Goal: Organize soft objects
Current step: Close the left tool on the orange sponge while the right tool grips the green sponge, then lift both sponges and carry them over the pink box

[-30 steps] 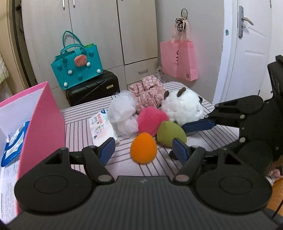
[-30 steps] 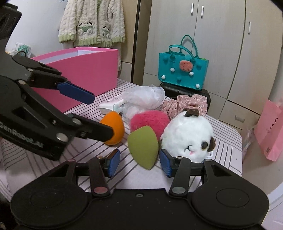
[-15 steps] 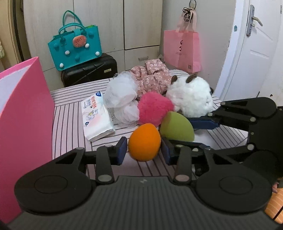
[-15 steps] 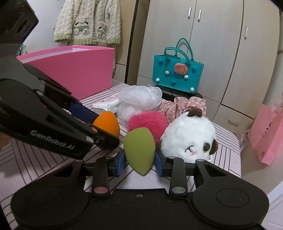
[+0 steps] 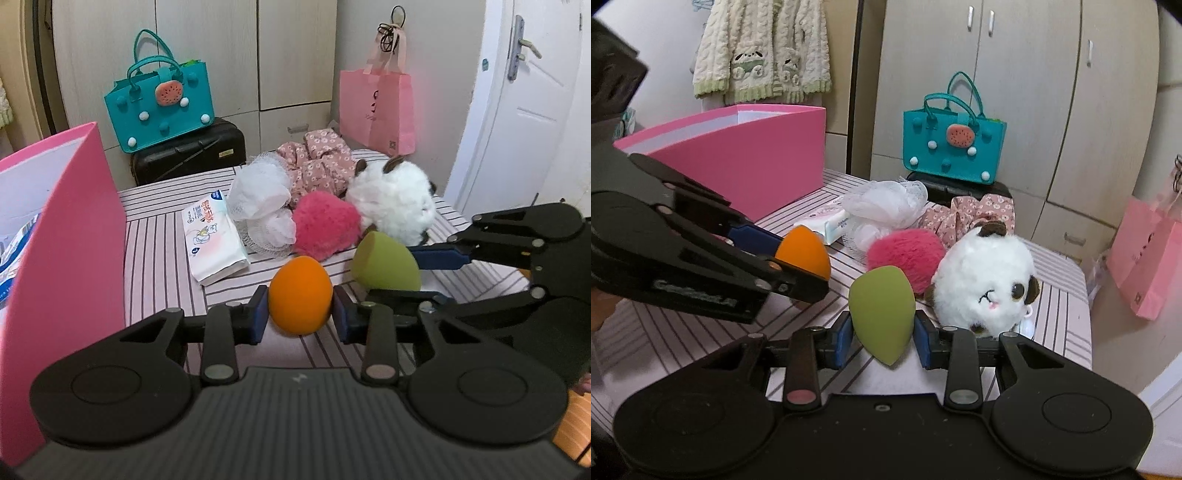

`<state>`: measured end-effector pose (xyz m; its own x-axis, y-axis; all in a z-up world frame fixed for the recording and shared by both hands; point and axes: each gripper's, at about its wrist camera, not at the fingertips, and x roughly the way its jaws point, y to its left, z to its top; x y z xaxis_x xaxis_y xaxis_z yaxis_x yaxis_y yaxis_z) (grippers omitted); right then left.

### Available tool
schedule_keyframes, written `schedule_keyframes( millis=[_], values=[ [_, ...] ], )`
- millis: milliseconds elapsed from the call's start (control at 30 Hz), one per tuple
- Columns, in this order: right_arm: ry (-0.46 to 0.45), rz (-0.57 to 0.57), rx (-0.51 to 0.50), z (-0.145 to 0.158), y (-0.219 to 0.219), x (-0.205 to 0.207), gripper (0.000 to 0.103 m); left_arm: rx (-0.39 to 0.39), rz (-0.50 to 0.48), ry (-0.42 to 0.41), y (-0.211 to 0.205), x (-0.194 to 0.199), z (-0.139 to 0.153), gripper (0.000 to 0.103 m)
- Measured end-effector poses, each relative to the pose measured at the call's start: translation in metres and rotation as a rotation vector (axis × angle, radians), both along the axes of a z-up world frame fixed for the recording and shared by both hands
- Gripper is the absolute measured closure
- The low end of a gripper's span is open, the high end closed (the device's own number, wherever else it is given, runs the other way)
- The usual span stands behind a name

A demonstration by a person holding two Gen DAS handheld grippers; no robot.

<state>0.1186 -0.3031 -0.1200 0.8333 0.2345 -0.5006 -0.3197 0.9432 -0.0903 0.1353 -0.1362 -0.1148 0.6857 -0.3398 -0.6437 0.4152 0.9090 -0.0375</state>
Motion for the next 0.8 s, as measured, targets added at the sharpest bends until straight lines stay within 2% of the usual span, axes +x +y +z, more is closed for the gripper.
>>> schedule_keyframes(
  millis=[233,500,800],
  values=[
    [0.072,-0.001,0.081,0.010,0.000,-0.007,0.064,-0.020,-0.046,0.057,0.009,-0.021,0.014,0.069],
    [0.166,-0.005,0.122,0.026,0.007,-0.023,0.064,-0.098,-0.112,0.283,0.024,-0.033,0.018,0.069],
    [0.263,0.018,0.109,0.045,0.022,-0.044,0.063,-0.076,-0.123,0.308,0.044,-0.061,0.036,0.069]
  ],
)
